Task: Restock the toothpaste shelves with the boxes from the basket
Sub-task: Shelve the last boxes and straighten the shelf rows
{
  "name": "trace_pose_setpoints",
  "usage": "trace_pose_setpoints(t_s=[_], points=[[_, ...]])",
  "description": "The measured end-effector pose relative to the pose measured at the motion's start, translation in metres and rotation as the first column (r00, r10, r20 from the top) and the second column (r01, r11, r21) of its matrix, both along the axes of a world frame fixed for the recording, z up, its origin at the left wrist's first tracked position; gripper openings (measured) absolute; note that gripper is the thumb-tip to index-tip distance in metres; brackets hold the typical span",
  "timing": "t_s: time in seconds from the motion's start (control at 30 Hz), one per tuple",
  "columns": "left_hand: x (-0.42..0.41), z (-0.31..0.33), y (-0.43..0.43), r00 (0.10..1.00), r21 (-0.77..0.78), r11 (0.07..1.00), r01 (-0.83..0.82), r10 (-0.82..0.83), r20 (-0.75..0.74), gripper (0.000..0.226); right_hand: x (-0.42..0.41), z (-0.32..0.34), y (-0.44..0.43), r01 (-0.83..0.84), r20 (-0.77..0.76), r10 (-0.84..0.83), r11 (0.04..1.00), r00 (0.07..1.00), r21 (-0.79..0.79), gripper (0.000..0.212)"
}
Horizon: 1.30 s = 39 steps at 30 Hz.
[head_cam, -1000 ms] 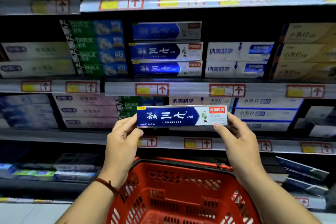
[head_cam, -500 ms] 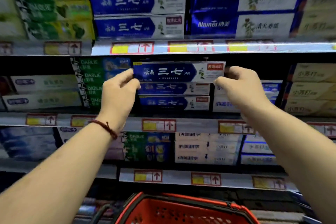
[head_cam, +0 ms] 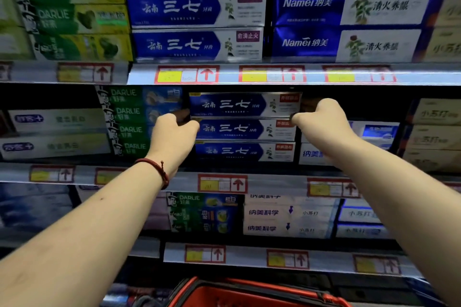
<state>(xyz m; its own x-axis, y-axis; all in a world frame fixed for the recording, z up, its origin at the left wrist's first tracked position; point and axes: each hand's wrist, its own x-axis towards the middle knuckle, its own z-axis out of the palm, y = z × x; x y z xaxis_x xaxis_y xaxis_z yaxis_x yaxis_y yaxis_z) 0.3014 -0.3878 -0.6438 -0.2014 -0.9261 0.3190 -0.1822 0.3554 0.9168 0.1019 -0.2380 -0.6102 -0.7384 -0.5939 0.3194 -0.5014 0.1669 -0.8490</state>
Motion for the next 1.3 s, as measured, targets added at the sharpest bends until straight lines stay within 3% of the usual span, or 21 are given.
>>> trace_pose_setpoints(t_s=[0.1,0.23,0.37,0.5,0.6,0.7,0.77,0.83,0.87,0.93,1.0,1.3], points=[[-0.001,-0.002,0.005,0.999,0.017,1.0,0.022,-0.022,0.023,0.039,0.005,-0.003,-0.001,-0.046,-0.036,0.048,0.998,0.998,0.037,0.035],[0.004,-0.008,0.003,0.997,0.011,1.0,0.027,-0.028,0.068,0.015,0.018,-0.009,0.001,0.0,-0.084,0.001,1.0,0.996,0.005,0.029],[0.03,-0.025,-0.005,0.992,-0.044,0.994,-0.102,0.105,0.076,0.015,0.055,-0.035,-0.001,0.021,-0.193,-0.052,0.987,0.98,-0.16,0.015],[0.073,-0.049,-0.029,0.96,-0.058,0.971,-0.233,0.239,0.149,0.039,0.108,-0.064,-0.019,-0.252,-0.158,0.241,0.967,0.958,-0.049,0.048],[0.101,-0.056,-0.05,0.933,-0.074,0.951,-0.302,0.31,0.183,0.05,0.137,-0.072,-0.048,-0.377,-0.038,0.379,0.925,0.925,0.049,0.053],[0.117,-0.056,-0.071,0.916,-0.078,0.948,-0.31,0.319,0.243,0.054,0.156,-0.074,-0.075,-0.412,-0.018,0.418,0.901,0.908,0.135,0.054],[0.122,-0.054,-0.084,0.895,-0.061,0.942,-0.329,0.332,0.296,0.056,0.167,-0.077,-0.093,-0.386,-0.053,0.404,0.899,0.913,0.206,0.059],[0.125,-0.052,-0.097,0.889,-0.056,0.941,-0.334,0.334,0.312,0.039,0.173,-0.078,-0.11,-0.328,-0.095,0.356,0.917,0.93,0.226,0.059],[0.126,-0.052,-0.102,0.898,-0.052,0.944,-0.325,0.325,0.296,0.029,0.177,-0.078,-0.118,-0.306,-0.098,0.333,0.926,0.938,0.22,0.05],[0.127,-0.052,-0.11,0.914,-0.047,0.953,-0.298,0.299,0.274,0.02,0.18,-0.077,-0.132,-0.259,-0.051,0.276,0.941,0.96,0.217,0.013],[0.128,-0.053,-0.114,0.929,-0.025,0.959,-0.283,0.28,0.241,0.018,0.181,-0.075,-0.14,-0.242,-0.003,0.246,0.953,0.969,0.181,0.015],[0.133,-0.065,-0.126,0.969,0.046,0.969,-0.242,0.239,0.066,0.045,0.178,-0.08,-0.151,-0.207,0.026,0.206,0.961,0.978,0.183,0.021]])
